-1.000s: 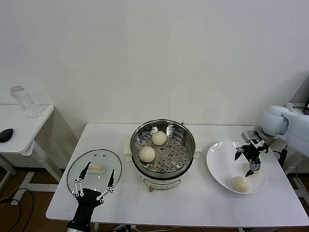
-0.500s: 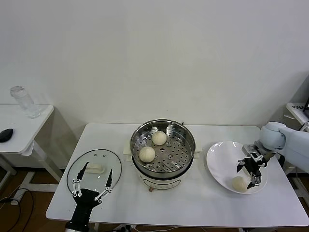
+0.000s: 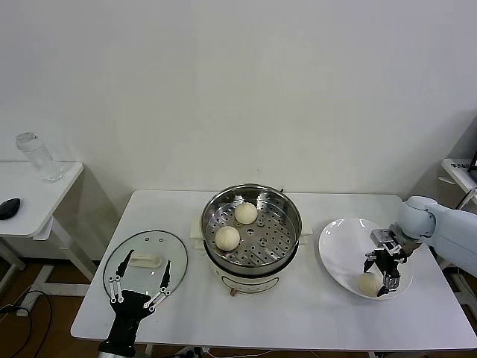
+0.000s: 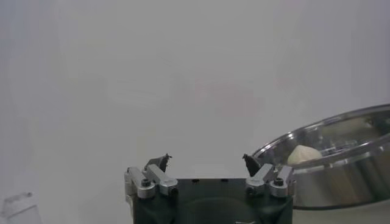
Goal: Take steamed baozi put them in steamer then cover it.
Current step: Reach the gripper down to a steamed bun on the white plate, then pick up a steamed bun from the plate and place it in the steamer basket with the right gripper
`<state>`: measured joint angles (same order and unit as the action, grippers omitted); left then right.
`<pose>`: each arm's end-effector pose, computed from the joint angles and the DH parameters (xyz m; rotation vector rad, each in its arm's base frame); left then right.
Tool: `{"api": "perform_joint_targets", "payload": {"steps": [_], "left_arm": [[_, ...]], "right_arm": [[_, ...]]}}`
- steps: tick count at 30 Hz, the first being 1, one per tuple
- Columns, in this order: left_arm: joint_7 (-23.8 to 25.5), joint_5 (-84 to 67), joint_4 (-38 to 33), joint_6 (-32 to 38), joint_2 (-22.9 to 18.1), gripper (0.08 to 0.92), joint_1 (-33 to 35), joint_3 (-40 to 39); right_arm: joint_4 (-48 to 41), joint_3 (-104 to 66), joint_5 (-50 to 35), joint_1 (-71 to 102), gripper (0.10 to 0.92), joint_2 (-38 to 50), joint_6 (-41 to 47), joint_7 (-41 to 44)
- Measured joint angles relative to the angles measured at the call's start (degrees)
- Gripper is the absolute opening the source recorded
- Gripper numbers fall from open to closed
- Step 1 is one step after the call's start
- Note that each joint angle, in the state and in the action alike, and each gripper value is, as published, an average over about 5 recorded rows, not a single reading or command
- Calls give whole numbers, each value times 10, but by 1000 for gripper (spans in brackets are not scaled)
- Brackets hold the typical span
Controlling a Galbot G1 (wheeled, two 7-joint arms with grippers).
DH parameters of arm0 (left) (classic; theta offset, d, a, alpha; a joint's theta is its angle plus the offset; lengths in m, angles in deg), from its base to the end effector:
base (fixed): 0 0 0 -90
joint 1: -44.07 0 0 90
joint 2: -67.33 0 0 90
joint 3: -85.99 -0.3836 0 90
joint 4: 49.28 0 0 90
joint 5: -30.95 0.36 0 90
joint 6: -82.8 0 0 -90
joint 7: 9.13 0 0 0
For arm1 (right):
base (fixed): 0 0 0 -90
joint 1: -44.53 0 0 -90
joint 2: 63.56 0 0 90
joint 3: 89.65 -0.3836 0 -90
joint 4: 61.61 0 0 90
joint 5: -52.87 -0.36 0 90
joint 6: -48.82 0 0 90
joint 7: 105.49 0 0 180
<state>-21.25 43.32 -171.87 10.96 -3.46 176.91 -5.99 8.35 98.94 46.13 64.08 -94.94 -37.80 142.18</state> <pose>0.0981 0.0525 -0.3400 0.1668 2.8871 0.5779 0.5009 -0.2587 -0.2315 1.3989 -1.1493 1.1661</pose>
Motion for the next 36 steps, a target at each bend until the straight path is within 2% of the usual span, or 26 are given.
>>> {"api": "perform_joint_targets", "payload": {"steps": [8,21,36], "left_arm": [[-1,0,0,0,0,823,1,2],[-1,1,-4,-6,3,823,5,1],[-1,2,-6,-7,2,823,9,0]], "right_arm": [[3,-8,1,2,696,3,-2,0],[54,-2,3,-101,679,1,-44,21],[125,36,-14,-295,663,-130,-170,14]]}}
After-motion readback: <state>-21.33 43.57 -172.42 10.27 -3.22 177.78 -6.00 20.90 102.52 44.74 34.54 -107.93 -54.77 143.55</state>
